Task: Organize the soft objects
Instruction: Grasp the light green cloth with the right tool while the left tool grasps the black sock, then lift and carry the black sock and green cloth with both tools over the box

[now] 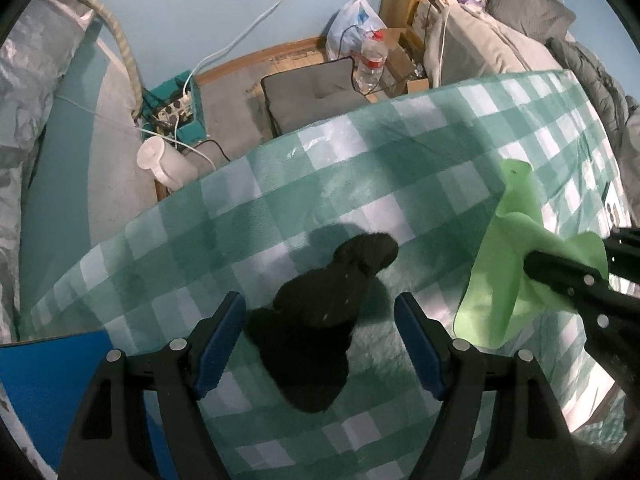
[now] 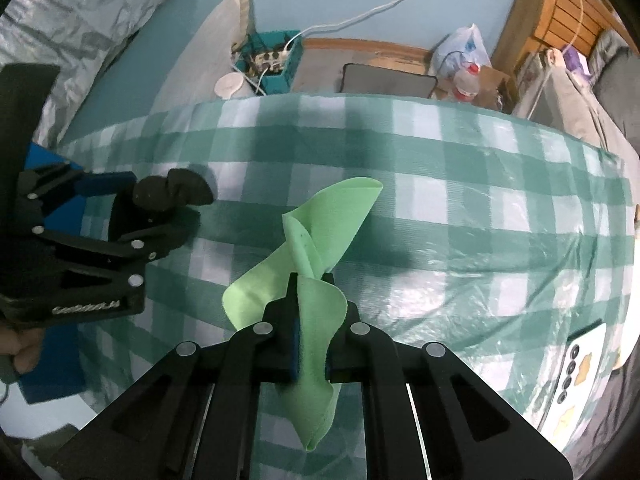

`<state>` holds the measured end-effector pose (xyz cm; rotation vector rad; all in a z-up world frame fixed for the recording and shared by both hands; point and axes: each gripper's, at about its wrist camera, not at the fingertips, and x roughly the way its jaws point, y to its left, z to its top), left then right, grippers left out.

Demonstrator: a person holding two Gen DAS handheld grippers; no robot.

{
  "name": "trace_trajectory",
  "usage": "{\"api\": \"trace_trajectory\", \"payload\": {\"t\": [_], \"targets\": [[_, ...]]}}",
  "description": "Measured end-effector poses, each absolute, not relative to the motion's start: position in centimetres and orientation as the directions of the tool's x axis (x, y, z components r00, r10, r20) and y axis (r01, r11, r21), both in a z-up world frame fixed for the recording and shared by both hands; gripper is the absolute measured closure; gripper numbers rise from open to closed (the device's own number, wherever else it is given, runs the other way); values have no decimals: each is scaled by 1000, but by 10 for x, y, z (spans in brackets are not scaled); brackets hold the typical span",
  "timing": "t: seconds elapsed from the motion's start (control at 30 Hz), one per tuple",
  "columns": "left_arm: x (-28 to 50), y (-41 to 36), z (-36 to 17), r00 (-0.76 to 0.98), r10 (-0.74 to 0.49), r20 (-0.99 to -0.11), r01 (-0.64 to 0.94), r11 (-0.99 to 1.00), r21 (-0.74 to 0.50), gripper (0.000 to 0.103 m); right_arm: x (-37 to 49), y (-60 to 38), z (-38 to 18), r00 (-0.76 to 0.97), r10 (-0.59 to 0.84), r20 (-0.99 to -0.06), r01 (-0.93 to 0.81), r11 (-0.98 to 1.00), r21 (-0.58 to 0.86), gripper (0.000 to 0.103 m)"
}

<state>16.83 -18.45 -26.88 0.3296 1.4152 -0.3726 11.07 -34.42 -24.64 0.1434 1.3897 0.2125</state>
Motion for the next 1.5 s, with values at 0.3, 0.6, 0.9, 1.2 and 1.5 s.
{"api": "trace_trajectory", "payload": {"t": [0.3, 0.6, 0.9, 1.2, 1.5], "targets": [[168, -188, -270, 115, -39, -993, 457, 889, 18, 58, 107, -353, -234, 198, 254, -947, -56, 967, 248, 96], [153, -173, -249, 157, -36, -987, 399, 916, 30, 58, 103, -357, -219, 225, 280, -933, -64, 960, 272, 96], [128, -166, -217, 206, -56, -977, 360, 933, 22, 58, 97, -360, -197, 254, 297, -920, -98, 955, 281, 96], [108, -150, -186, 241, -65, -968, 290, 957, 9, 58, 91, -356, -171, 285, 309, -907, -135, 950, 281, 96], [95, -134, -153, 287, -60, -956, 213, 977, 2, 58, 88, -347, -141, 299, 339, -892, -184, 938, 294, 96]]}}
